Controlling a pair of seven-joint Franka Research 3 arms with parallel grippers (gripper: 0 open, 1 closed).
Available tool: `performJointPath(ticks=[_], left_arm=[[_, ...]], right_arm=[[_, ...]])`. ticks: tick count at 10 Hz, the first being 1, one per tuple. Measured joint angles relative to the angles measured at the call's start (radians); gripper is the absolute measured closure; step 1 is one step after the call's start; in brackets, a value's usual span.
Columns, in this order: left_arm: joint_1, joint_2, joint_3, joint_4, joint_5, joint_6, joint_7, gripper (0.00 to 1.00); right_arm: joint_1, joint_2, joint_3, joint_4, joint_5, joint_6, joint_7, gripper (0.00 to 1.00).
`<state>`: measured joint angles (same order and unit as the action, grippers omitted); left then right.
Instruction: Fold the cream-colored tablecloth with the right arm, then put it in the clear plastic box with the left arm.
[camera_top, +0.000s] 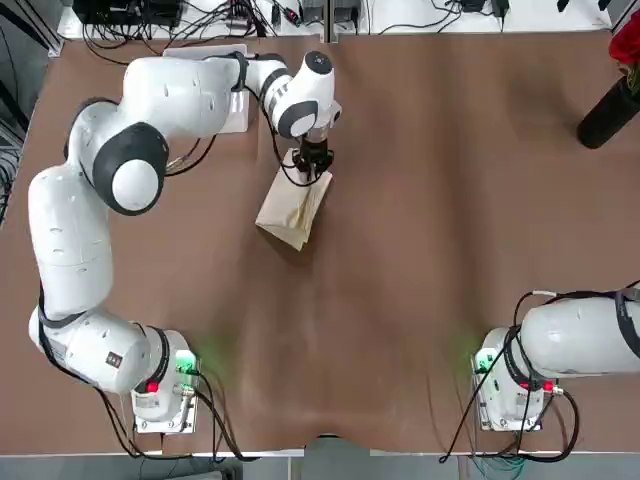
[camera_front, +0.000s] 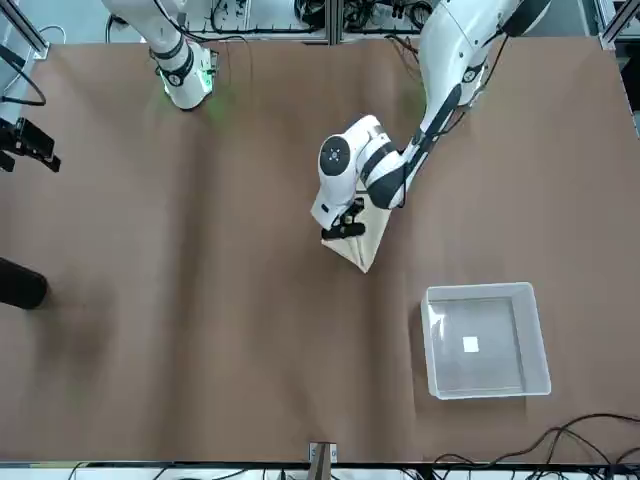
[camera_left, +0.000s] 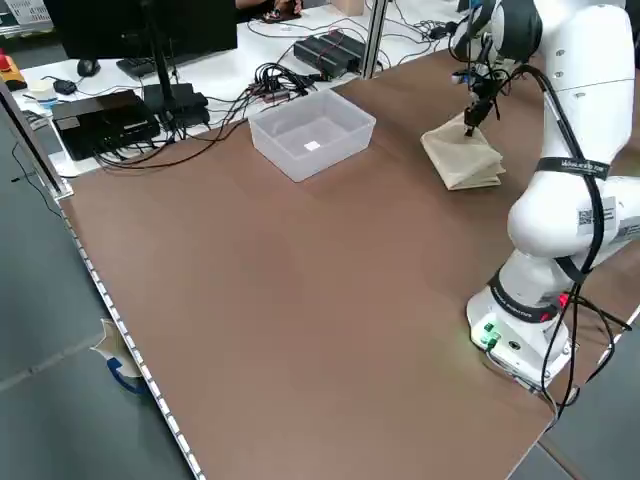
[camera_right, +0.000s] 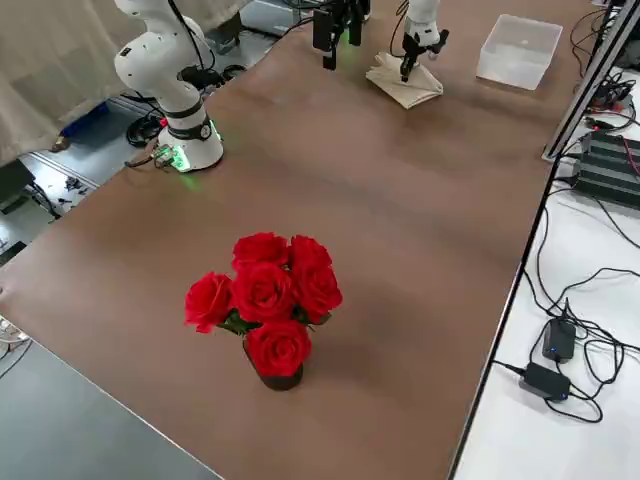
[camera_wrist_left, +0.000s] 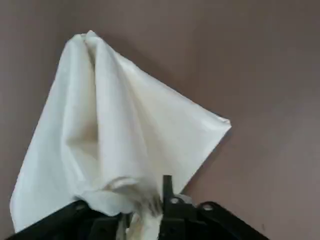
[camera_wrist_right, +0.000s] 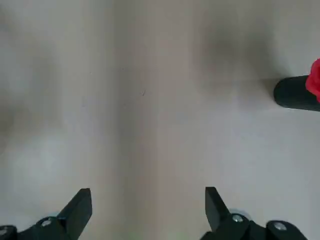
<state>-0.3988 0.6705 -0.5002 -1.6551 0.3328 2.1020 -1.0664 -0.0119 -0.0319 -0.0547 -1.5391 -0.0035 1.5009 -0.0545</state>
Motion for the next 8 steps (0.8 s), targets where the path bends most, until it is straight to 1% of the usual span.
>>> performJointPath(ticks=[2, 4, 5, 7, 8], left_arm=[[0.000, 0.004, 0.000, 0.013, 0.000, 0.001, 0.000, 0.37], [0.000, 0.004, 0.000, 0.050, 0.000, 0.003, 0.000, 0.05], [0.001, 0.004, 0.000, 0.073, 0.000, 0.003, 0.000, 0.00], [0.008, -0.005, 0.000, 0.111, 0.000, 0.002, 0.006, 0.00], [0.014, -0.019, 0.000, 0.118, -0.001, 0.002, 0.016, 0.00]], right_arm=[[0.004, 0.000, 0.000, 0.000, 0.000, 0.000, 0.000, 0.00], [0.004, 0.000, 0.000, 0.000, 0.000, 0.000, 0.000, 0.00], [0.005, 0.000, 0.000, 0.000, 0.000, 0.000, 0.000, 0.00], [0.010, 0.000, 0.000, -0.001, 0.000, 0.000, 0.000, 0.00], [0.011, 0.000, 0.000, -0.001, 0.000, 0.000, 0.000, 0.00]])
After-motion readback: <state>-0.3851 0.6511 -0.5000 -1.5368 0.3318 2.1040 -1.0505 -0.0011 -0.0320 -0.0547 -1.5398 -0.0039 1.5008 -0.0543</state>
